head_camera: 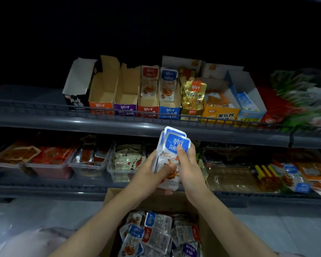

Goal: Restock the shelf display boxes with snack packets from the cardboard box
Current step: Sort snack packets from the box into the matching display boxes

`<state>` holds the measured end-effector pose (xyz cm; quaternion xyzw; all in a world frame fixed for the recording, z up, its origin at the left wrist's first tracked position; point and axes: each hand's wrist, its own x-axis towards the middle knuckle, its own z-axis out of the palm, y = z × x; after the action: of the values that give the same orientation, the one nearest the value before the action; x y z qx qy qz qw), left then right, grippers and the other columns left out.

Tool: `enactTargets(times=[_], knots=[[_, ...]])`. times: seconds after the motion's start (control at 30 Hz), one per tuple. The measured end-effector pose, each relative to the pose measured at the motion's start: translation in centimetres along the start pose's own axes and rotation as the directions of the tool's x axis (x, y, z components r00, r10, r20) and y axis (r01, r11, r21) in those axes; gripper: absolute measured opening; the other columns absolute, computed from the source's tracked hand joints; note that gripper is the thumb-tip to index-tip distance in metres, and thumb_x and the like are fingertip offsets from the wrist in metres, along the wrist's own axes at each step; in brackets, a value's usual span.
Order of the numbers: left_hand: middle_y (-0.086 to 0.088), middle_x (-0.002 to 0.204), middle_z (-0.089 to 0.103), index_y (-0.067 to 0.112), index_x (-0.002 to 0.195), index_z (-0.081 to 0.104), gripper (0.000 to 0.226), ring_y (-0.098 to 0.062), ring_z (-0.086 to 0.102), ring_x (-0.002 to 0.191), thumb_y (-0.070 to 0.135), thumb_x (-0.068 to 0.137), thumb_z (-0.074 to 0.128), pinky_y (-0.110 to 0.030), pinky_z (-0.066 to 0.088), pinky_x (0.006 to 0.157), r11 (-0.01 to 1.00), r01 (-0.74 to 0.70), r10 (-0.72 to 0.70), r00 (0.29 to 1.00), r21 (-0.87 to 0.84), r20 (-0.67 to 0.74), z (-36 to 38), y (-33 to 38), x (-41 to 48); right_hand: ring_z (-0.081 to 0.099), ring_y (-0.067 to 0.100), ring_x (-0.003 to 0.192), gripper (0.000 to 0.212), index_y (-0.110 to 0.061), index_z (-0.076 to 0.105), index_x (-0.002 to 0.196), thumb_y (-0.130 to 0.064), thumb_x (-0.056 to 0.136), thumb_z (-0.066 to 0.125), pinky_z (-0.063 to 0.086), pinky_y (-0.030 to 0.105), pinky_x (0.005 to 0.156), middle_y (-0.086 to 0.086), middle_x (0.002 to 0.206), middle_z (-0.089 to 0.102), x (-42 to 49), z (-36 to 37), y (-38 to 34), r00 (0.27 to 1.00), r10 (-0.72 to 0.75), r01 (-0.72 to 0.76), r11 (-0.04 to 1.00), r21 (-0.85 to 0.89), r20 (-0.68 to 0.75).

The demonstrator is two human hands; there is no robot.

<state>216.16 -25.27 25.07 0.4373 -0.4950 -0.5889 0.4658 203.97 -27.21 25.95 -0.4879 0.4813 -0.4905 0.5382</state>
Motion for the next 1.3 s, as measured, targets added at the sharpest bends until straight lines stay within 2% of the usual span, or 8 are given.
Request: enactTargets(times=[0.2,0.33,0.4,0.53,0.63,1.03,1.17,1.3], knots=[[0.003,0.098,0.073,0.03,0.118,0.052,0.036,-0.019,0.072,0.086,0.025,0.084,0.063,-0.029,0.057,0.051,0.993,-0.116,0.115,0.993,-0.021,-0.024,-1.6,3.8,-0.1,0.064,-0.004,0.097,0.07,-0.046,0.017,0.142,-0.014,0.094,0.056,0.052,0.012,0.07,-0.014,0.124,0.055,2.1,-0.2,-6.4,0.942,-0.254,0.289,0.946,-0.147,0.218],[0.003,0.094,0.072,0.029,0.118,0.052,0.044,-0.018,0.072,0.079,0.037,0.076,0.063,-0.03,0.057,0.047,0.984,-0.179,0.18,0.982,0.019,-0.052,-2.6,6.4,0.8,0.066,0.015,0.096,0.028,-0.032,0.052,0.119,-0.023,0.093,0.059,0.057,0.029,0.077,-0.004,0.116,0.063,4.1,-0.1,-10.5,0.894,-0.268,0.409,0.814,-0.412,0.359],[0.003,0.096,0.072,0.031,0.12,0.051,0.046,-0.019,0.072,0.081,0.038,0.076,0.063,-0.03,0.057,0.048,0.981,-0.189,0.19,0.981,0.035,-0.031,-3.1,7.3,1.5,0.068,0.017,0.095,0.029,-0.029,0.052,0.112,-0.024,0.088,0.066,0.058,0.037,0.078,-0.002,0.112,0.063,5.2,-0.1,-12.3,0.884,-0.251,0.421,0.793,-0.441,0.394],[0.008,0.099,0.071,0.036,0.124,0.047,0.049,-0.017,0.072,0.082,0.037,0.078,0.063,-0.031,0.056,0.046,0.977,-0.203,0.198,0.977,0.06,0.076,-4.5,8.8,3.5,0.069,0.012,0.096,0.059,-0.034,0.044,0.126,-0.019,0.078,0.076,0.058,0.028,0.075,-0.002,0.12,0.056,7.5,-0.4,-16.3,0.857,-0.069,0.357,0.794,-0.491,0.511],[0.006,0.1,0.07,0.032,0.121,0.048,0.046,-0.018,0.071,0.081,0.041,0.078,0.063,-0.031,0.054,0.045,0.963,-0.232,0.216,0.968,0.134,0.126,-5.1,9.7,5.4,0.068,0.015,0.099,0.053,-0.026,0.053,0.122,-0.015,0.077,0.078,0.057,0.033,0.085,0.001,0.114,0.065,9.3,-0.4,-18.0,0.815,0.049,0.376,0.713,-0.592,0.577],[0.003,0.099,0.07,0.027,0.115,0.048,0.046,-0.012,0.071,0.077,0.05,0.076,0.059,-0.026,0.053,0.045,0.919,-0.284,0.259,0.958,0.275,0.123,-6.2,12.0,16.4,0.069,0.012,0.095,0.045,-0.031,0.056,0.112,-0.012,0.077,0.077,0.057,0.027,0.082,-0.001,0.105,0.072,18.7,-1.4,-20.2,0.868,0.075,0.301,0.706,-0.641,0.491],[-0.001,0.099,0.071,0.02,0.111,0.053,0.047,-0.015,0.071,0.084,0.053,0.078,0.054,-0.043,0.059,0.073,0.889,-0.318,0.309,0.948,0.329,0.079,-6.4,12.6,19.5,0.071,0.011,0.088,0.044,-0.021,0.057,0.112,-0.022,0.074,0.079,0.057,0.03,0.084,-0.003,0.096,0.073,22.1,-2.3,-19.9,0.933,0.045,0.234,0.678,-0.697,0.356],[0.004,0.105,0.063,0.022,0.12,0.049,0.035,0.0,0.061,0.086,0.045,0.095,0.039,-0.021,0.051,0.073,0.819,-0.357,0.376,0.925,0.45,0.051,-6.9,12.8,21.5,0.068,0.009,0.078,0.024,-0.017,0.063,0.091,-0.029,0.076,0.077,0.054,0.024,0.076,-0.004,0.084,0.071,24.6,-3.4,-19.4,0.977,0.067,0.107,0.661,-0.742,0.201]])
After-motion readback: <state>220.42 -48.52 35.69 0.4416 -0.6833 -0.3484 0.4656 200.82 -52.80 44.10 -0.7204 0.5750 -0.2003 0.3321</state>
